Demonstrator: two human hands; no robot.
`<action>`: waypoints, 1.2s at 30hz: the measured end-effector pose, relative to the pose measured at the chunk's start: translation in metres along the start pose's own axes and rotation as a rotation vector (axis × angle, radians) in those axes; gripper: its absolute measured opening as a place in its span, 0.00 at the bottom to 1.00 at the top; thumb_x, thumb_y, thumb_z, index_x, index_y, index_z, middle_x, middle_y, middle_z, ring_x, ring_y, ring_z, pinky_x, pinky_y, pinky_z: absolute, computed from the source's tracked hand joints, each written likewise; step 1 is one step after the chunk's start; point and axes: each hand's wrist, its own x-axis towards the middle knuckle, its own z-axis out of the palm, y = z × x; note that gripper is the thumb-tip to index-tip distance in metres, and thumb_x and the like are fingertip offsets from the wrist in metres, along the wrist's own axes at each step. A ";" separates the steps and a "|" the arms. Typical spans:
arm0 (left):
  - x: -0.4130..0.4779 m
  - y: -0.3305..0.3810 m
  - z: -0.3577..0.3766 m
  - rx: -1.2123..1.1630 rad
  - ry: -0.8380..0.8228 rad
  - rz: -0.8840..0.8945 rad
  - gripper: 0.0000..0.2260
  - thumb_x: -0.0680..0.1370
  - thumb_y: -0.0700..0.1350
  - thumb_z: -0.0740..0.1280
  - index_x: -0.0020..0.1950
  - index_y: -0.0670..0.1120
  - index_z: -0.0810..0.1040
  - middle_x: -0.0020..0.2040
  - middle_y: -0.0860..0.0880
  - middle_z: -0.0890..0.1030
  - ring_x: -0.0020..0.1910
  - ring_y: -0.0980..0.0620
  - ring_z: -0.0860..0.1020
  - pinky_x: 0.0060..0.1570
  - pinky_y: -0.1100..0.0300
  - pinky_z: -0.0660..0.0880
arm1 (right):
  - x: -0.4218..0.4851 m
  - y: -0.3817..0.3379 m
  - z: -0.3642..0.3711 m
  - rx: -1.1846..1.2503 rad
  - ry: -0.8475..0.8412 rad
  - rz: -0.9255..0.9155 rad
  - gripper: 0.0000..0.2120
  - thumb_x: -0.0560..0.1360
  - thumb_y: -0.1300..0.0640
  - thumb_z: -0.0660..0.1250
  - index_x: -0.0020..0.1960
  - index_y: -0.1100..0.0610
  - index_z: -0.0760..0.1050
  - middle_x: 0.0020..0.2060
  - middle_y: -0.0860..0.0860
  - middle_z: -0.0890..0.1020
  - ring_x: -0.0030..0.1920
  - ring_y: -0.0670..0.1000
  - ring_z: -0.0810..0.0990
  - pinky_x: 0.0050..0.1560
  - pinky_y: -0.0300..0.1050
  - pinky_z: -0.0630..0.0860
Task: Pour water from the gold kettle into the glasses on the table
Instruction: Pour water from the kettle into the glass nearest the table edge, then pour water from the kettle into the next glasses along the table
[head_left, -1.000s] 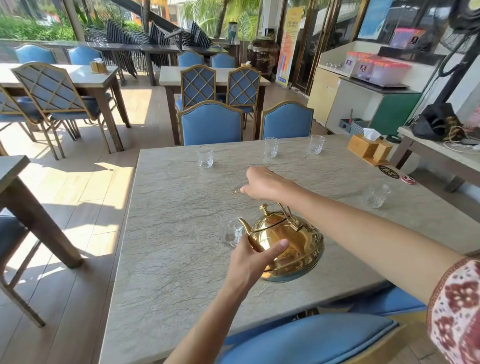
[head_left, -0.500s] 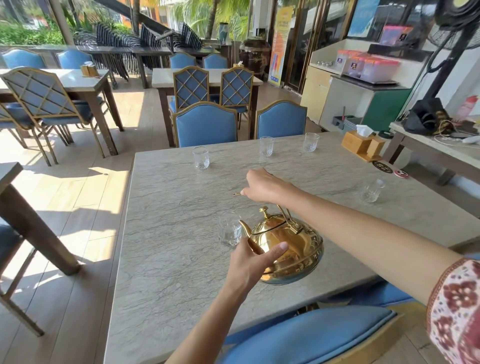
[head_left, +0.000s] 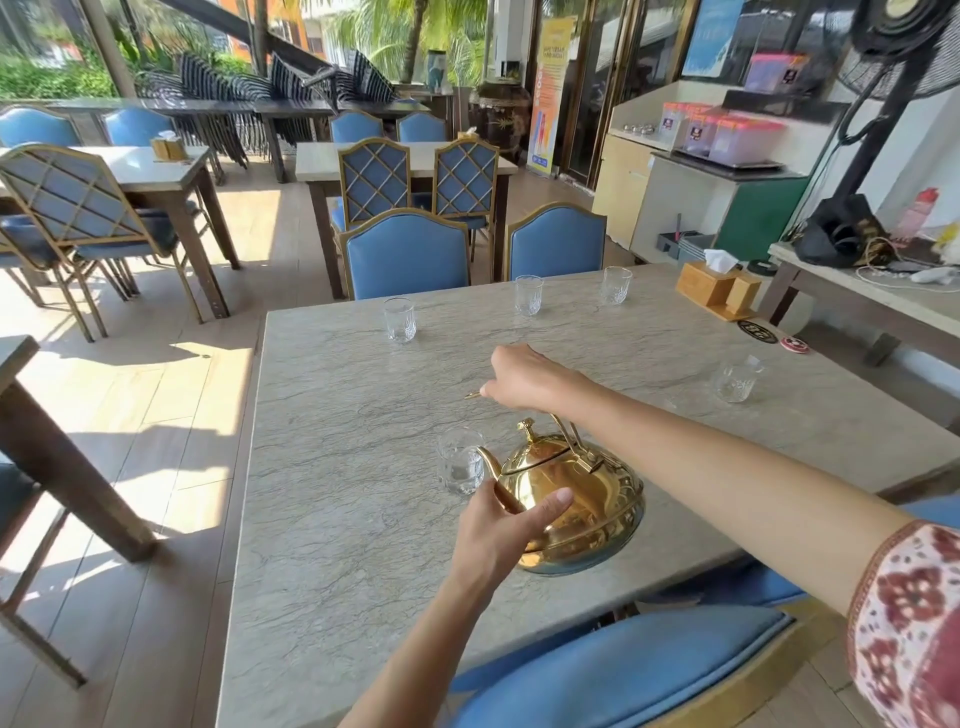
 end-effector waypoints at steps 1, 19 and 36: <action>0.000 0.000 -0.001 -0.001 -0.001 -0.006 0.26 0.58 0.64 0.76 0.46 0.52 0.69 0.43 0.45 0.84 0.43 0.45 0.87 0.56 0.45 0.80 | -0.001 -0.001 -0.001 0.000 0.000 0.001 0.15 0.80 0.57 0.62 0.35 0.58 0.65 0.31 0.50 0.68 0.28 0.49 0.66 0.28 0.41 0.61; 0.032 -0.026 0.050 0.260 -0.027 0.181 0.48 0.51 0.71 0.79 0.66 0.54 0.70 0.58 0.52 0.81 0.54 0.52 0.82 0.54 0.51 0.81 | -0.048 0.091 0.007 0.358 0.301 0.035 0.18 0.78 0.51 0.64 0.33 0.57 0.66 0.27 0.50 0.70 0.26 0.50 0.66 0.26 0.42 0.62; 0.098 0.035 0.235 0.191 -0.175 0.070 0.35 0.59 0.62 0.81 0.59 0.45 0.77 0.45 0.50 0.85 0.43 0.53 0.83 0.43 0.61 0.80 | -0.009 0.276 -0.067 -0.013 0.178 0.125 0.20 0.81 0.50 0.58 0.33 0.54 0.61 0.33 0.51 0.72 0.36 0.55 0.72 0.31 0.45 0.64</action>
